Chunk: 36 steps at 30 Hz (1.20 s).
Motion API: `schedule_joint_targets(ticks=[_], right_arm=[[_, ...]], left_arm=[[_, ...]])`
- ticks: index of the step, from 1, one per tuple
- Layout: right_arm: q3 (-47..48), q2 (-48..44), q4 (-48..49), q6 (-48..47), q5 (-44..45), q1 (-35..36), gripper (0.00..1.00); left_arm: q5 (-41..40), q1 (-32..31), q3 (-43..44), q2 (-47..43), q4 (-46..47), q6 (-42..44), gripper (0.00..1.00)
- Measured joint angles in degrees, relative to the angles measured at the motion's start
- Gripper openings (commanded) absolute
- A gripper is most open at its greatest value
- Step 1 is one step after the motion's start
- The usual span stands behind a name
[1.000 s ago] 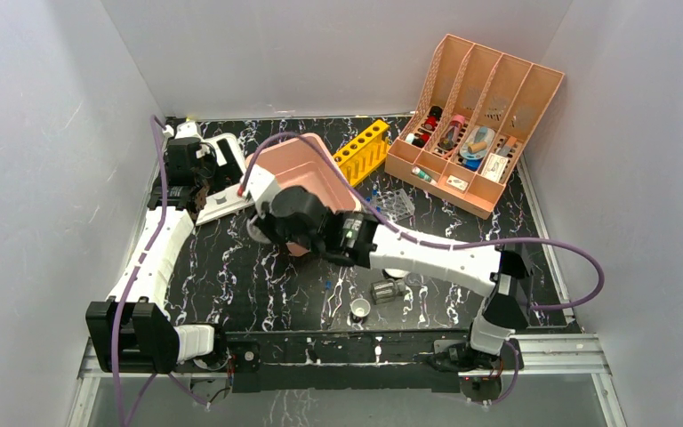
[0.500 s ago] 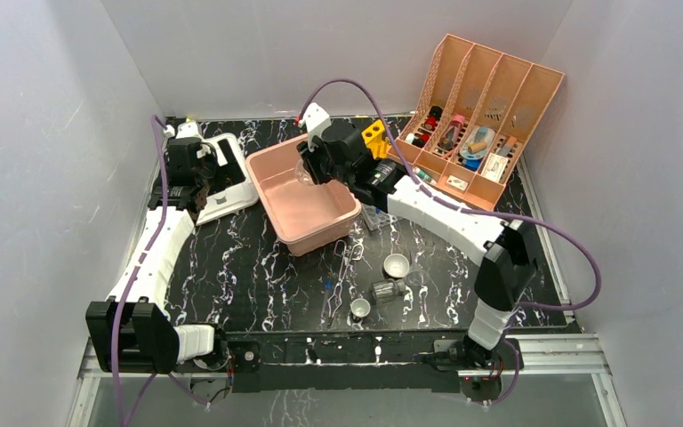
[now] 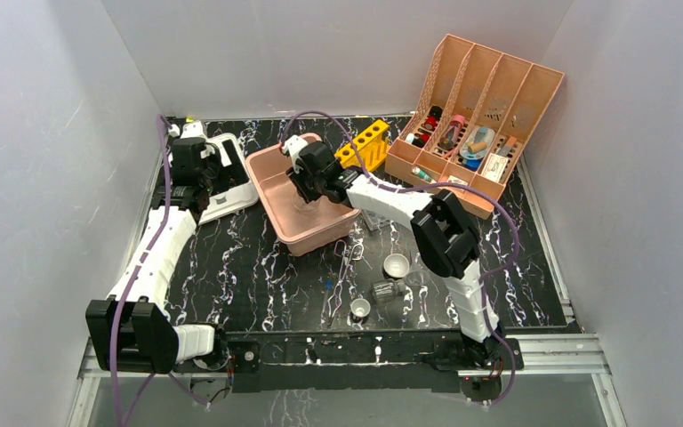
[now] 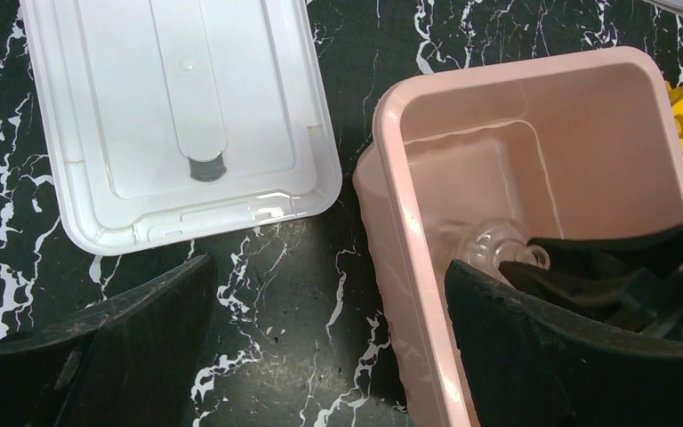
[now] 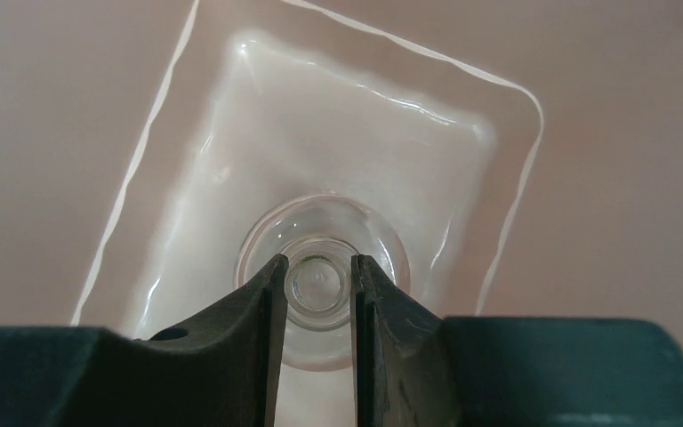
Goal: Organize the chemistry lab equipment
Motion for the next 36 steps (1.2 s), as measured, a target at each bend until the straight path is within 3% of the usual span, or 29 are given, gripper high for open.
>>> schedule_joint_targets(ticks=[15,36], right_arm=[[20.87,11.47,-0.96,0.07,-3.67,-5.2,0.17],[19.63,12.63,-1.27,-2.25,-3.54,-5.7,0.19]], left_arm=[[-0.15,-1.38,0.0,0.81,-0.24,0.44,0.98],[-0.04,-1.57,0.02,1.73,-0.72,0.87,0.98]])
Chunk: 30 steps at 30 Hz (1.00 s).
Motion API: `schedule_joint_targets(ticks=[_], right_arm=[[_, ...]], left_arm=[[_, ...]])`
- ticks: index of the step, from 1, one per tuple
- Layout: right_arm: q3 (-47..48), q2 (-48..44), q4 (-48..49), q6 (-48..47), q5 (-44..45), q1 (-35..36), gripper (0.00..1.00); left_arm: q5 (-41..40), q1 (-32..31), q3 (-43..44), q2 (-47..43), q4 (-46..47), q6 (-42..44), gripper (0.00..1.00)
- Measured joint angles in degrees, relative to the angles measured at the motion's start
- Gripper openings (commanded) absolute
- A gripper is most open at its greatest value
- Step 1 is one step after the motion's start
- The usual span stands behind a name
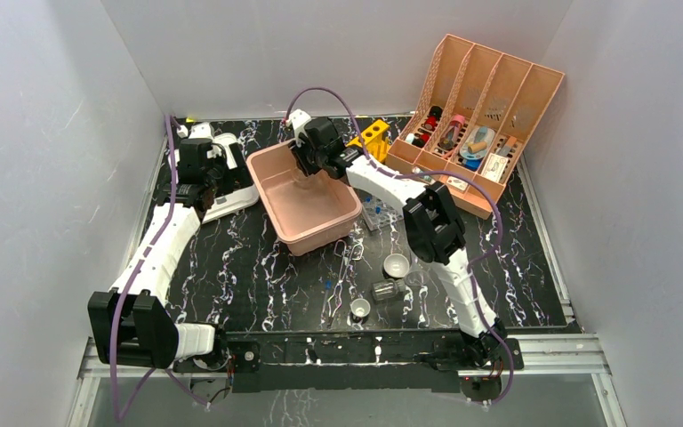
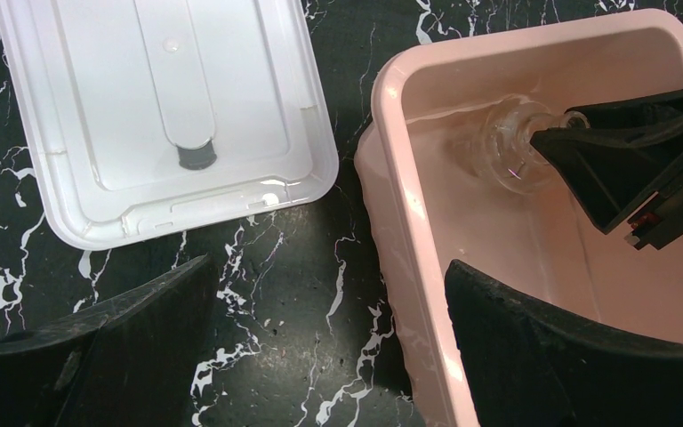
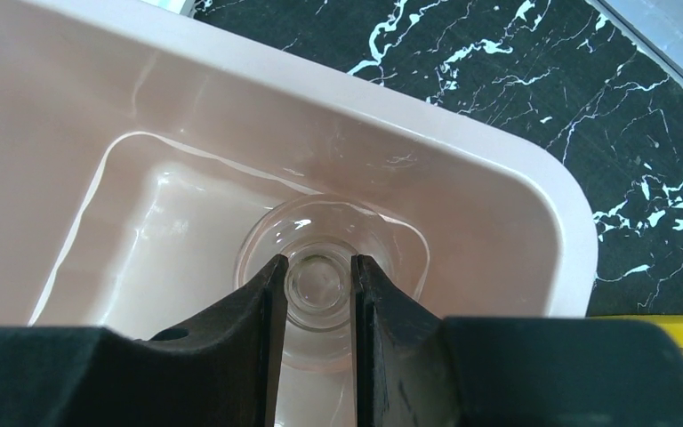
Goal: Organize the chemistry lab equipment
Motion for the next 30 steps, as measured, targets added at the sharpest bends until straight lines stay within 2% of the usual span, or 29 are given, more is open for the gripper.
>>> schedule_joint_targets(ticks=[13,23,26,28,30], right_arm=[[-0.17,-0.35,-3.21,-0.81,1.2,2.58,0.2],[-0.46,-0.35,-3.43,-0.76,2.27,3.54,0.27],[-1.25,-0.35,-3.28,-0.74,2.62,3.52,0.4],[-1.9,-0.35,-3.28,-0.72,2.8,3.52,0.6],[-2.12,-0.35,-3.26,-0.5,3.08,3.52,0.71]], left_arm=[[0.13,0.0,0.0,0.0,-0.33,-0.02,0.98],[0.13,0.0,0.0,0.0,-0.35,0.0,0.98],[0.11,-0.02,0.0,0.0,-0.35,-0.02,0.98],[0.11,-0.04,0.0,0.0,-0.35,-0.02,0.98],[0.11,-0.07,0.0,0.0,-0.35,0.0,0.98]])
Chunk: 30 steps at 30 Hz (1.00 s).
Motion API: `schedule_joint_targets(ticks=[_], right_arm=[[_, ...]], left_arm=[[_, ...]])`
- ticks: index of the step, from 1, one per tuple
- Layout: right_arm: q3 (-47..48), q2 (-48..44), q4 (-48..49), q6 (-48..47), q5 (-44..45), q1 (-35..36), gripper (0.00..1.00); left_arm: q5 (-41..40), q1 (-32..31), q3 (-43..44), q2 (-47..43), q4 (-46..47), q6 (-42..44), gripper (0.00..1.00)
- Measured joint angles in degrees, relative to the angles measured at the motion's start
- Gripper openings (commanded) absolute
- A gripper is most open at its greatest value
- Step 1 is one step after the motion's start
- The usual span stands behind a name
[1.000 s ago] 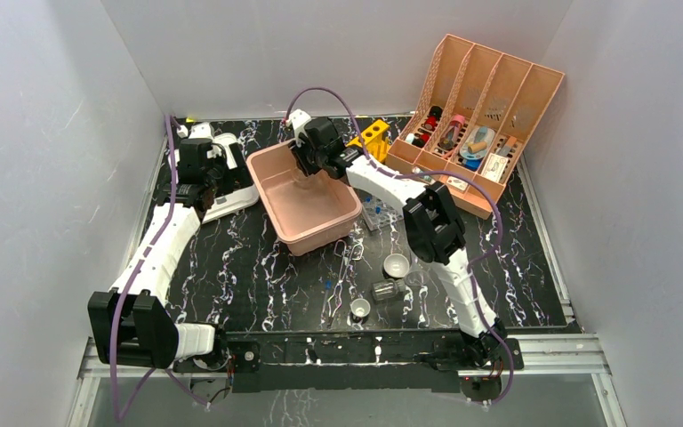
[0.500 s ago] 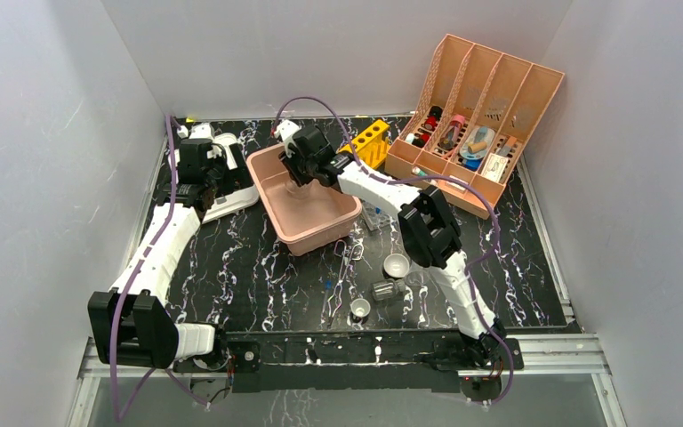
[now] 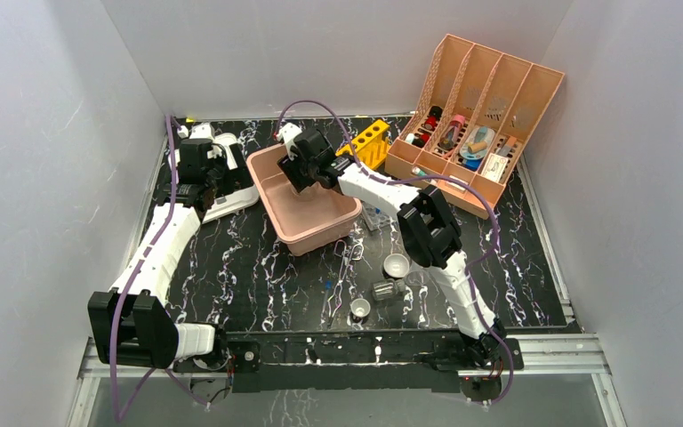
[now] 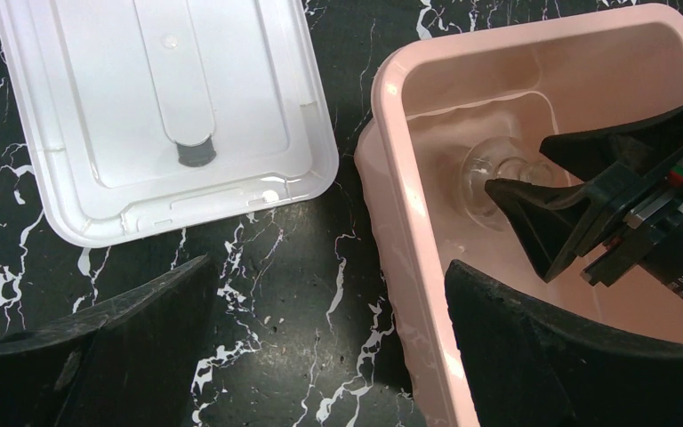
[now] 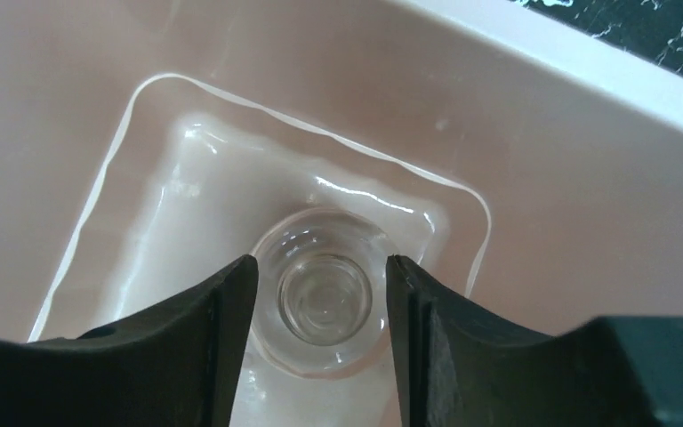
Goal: Organize the chemistry lab equipment
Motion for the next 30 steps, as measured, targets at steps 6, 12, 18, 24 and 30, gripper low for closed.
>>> schedule_joint_targets(ticks=[6,12,18,24,30], right_arm=[[-1.66,-1.01,1.77,-0.15,0.96,0.02,0.77],[-3.76,-5.81,1.92,-1.31,2.73,0.66,0.76],[-11.45,-20.41,5.7,-2.73,6.54,3.63,0.75],[-34.67,-48.7,12.33,0.79,11.41,6.14,0.71],[-45.59,-63.82,4.26,7.96,22.93,4.98,0.63]], left_arm=[[-0.02,-0.17,0.0,0.0,0.0,0.0,0.98],[-0.04,-0.31,0.0,0.0,0.0,0.02,0.98],[-0.04,-0.31,0.0,-0.02,-0.02,0.04,0.98],[0.04,-0.31,0.0,-0.22,0.0,-0.04,0.98],[1.4,-0.42,0.0,-0.42,0.0,-0.46,0.98]])
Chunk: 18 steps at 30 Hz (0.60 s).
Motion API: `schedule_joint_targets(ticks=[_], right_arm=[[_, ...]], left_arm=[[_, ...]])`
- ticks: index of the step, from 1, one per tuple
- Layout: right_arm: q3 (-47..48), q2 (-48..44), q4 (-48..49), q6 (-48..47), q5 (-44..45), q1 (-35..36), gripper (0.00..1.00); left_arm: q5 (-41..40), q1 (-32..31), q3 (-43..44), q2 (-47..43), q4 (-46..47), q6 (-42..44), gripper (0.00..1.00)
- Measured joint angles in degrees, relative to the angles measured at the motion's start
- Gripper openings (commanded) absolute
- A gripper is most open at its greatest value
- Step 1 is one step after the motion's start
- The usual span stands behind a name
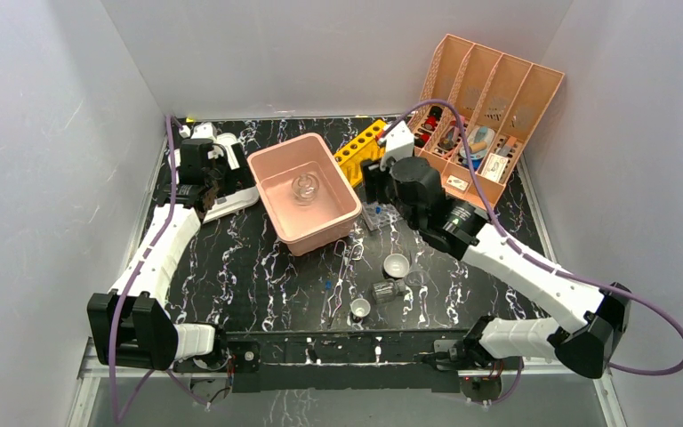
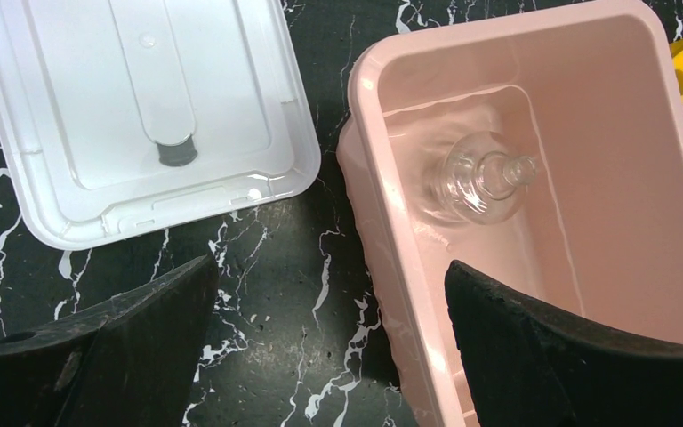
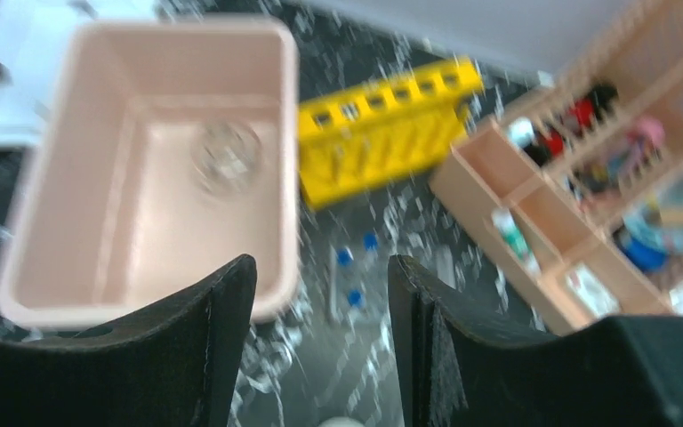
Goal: Organize the chemistry lab equipment
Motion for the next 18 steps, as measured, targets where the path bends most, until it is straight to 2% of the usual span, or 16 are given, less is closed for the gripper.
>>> schedule_joint_targets(ticks=[2,5,9,13,18], right_arm=[[-2.23,-1.22,-4.55,2.54,2.8,-0.07,0.6],[-6.75,-1.99,-12.35,7.08,4.72,-1.09,0.64],[-12.2,-2.03,-19.76,12.46,2.78,-8.0,0.64],[-15.89,-1.33,-22.67,15.96,-1.03,-14.73,0.64],[-18.01,2.01,-22.29,17.44,-5.92,-17.05,0.59]], left_arm=[[0.31,-0.15,0.0,0.0,0.02,-0.04,0.98],[0.37,-0.35,0.0,0.0,0.02,-0.07,0.98],[0.35,-0.42,0.0,0.0,0.0,-0.07,0.98],[0.35,-0.48,0.0,0.0,0.02,-0.07,0.98],[0.35,-0.55,0.0,0.02,0.02,-0.07,0.98]])
